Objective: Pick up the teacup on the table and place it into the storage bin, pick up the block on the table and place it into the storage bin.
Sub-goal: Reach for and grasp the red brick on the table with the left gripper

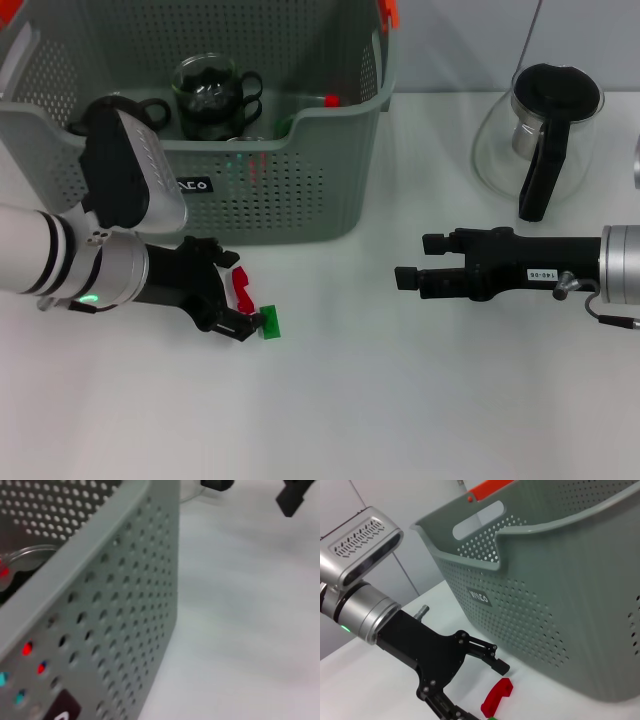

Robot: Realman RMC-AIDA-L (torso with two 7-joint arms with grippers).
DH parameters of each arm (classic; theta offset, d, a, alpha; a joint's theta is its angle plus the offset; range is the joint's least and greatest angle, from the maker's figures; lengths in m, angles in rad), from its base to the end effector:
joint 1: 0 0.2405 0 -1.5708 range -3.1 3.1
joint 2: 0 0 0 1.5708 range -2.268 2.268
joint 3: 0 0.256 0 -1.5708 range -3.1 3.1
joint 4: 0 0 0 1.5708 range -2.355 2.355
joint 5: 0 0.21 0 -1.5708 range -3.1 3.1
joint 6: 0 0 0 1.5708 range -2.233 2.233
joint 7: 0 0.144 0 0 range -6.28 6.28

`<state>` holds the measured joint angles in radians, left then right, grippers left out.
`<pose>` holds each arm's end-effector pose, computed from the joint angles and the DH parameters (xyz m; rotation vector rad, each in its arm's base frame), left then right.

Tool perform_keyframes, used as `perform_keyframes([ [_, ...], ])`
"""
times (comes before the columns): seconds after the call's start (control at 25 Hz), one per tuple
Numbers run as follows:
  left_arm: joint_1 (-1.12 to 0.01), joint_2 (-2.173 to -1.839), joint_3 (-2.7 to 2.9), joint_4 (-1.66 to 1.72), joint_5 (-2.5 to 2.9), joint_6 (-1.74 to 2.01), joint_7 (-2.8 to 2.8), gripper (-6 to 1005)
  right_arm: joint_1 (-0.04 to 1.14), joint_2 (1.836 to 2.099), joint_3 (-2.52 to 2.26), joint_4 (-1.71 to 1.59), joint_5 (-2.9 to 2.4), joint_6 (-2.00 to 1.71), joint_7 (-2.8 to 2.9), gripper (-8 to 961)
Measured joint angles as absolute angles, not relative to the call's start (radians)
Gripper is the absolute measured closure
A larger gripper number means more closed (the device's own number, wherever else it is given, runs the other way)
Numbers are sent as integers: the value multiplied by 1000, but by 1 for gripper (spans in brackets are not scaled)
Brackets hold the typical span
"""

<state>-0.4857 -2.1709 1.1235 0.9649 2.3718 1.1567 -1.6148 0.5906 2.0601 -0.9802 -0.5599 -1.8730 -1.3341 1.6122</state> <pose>-0.2611 0.3523 -0.0431 -2.7343 -0.3830 0.1508 0.2475 0.3497 -0.0390 -2.7423 0.9124 0.5766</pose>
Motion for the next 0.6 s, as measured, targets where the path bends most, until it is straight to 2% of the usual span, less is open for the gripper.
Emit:
perform_keyframes([
  [0.6, -498, -2167, 1122, 957, 2371, 1161, -1545, 53, 591, 2060, -980, -560, -1873, -1332, 1612, 68],
])
